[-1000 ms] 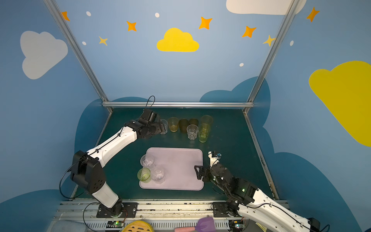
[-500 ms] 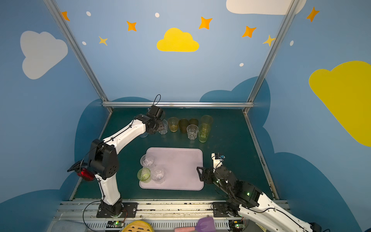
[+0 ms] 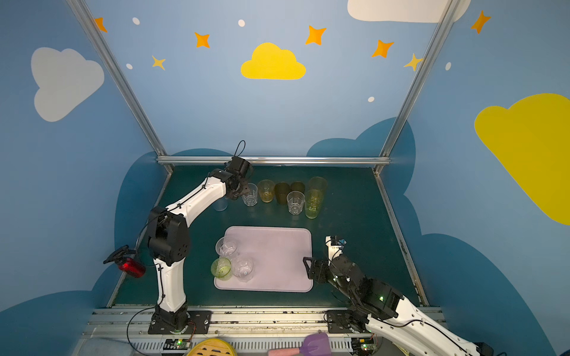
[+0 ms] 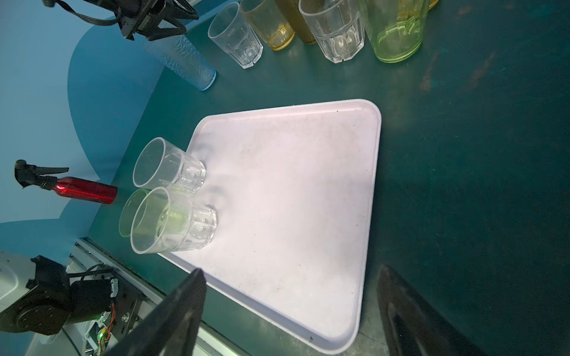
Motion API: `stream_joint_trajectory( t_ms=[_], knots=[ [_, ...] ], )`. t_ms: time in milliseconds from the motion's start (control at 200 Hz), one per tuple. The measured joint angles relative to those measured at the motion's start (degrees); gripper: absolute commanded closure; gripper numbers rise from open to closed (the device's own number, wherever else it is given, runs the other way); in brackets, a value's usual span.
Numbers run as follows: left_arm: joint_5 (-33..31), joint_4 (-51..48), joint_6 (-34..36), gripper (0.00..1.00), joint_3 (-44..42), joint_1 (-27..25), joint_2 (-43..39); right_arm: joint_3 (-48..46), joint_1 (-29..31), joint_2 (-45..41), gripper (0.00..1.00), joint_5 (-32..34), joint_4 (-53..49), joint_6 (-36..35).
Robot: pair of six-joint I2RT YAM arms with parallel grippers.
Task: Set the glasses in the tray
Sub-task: 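Lower the left gripper onto a clear faceted glass and close it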
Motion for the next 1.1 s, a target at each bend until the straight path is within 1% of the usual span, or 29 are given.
stream_joint_trajectory(
  t_ms=[60, 310, 496, 636, 976, 1046, 1096],
  knots=[
    [0.0, -0.3, 0.3, 0.69, 1.1, 0.2, 1.0, 0.0, 0.0, 0.0, 0.14, 0.0, -0.1, 0.3],
    [0.0, -2.3, 0.9, 0.68, 4.9, 0.8, 4.3, -0.4, 0.0, 0.0, 0.14, 0.0, -0.3, 0.9],
    [0.1, -2.8, 1.3, 0.69, 6.8, 1.1, 6.1, -0.7, 0.0, 0.0, 0.14, 0.0, -0.3, 1.6],
    [0.3, -3.2, 1.7, 0.74, 7.2, 1.4, 7.3, -0.7, 0.0, 0.0, 0.14, 0.1, -0.4, 2.1],
    [0.7, -4.3, 2.0, 0.75, 8.2, 1.7, 8.1, -1.0, 0.0, 0.0, 0.14, 0.4, -0.5, 3.1],
    [0.8, -4.2, 2.1, 0.79, 8.8, 1.8, 8.6, -1.0, 0.0, 0.0, 0.14, 0.5, -0.5, 3.4],
    [0.9, -4.2, 2.1, 0.79, 9.1, 1.8, 8.9, -1.0, 0.0, 0.0, 0.14, 0.5, -0.5, 3.5]
  ],
)
